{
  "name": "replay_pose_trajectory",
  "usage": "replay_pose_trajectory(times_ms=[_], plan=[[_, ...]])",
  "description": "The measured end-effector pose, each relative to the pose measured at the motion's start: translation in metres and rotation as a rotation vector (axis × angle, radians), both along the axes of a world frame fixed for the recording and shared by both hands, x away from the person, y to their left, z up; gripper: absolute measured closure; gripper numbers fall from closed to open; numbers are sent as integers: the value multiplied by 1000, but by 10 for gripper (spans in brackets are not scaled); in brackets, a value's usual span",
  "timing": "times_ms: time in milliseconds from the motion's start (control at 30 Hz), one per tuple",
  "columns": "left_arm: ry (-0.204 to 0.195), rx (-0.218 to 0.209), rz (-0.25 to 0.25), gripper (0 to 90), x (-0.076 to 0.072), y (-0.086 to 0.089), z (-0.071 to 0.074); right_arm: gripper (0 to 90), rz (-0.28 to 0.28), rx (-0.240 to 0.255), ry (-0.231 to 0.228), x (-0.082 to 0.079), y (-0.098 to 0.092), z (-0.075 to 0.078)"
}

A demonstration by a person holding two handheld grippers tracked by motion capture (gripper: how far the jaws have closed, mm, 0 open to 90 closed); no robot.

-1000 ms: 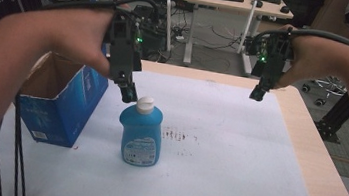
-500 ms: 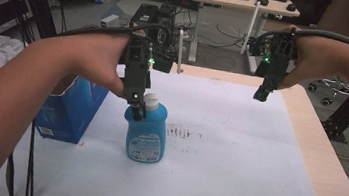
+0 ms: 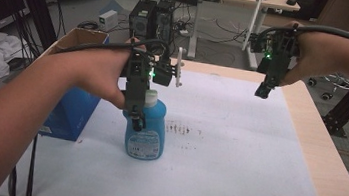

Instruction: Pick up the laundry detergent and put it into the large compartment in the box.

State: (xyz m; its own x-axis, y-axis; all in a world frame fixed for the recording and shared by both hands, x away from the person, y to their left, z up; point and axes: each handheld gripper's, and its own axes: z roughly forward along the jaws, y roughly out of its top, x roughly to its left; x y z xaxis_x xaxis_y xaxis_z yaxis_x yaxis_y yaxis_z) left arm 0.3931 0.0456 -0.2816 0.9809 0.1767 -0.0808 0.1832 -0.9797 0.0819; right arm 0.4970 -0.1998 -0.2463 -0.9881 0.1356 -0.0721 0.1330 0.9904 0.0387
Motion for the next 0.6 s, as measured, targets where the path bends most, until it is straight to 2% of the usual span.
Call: replay_pose_trajectory(times_ms=[233,367,600], plan=[[10,-19,-9,54,-1,-1,-6,112,1,-11,-1,-1,4,-2],[6,0,-21,54,-2,-3,-10,113,6,-9,-3,-2,6,-2],[-3,-2,-27,55,-4,-7,-12,112,5,-6,-10,-1,4,-1]])
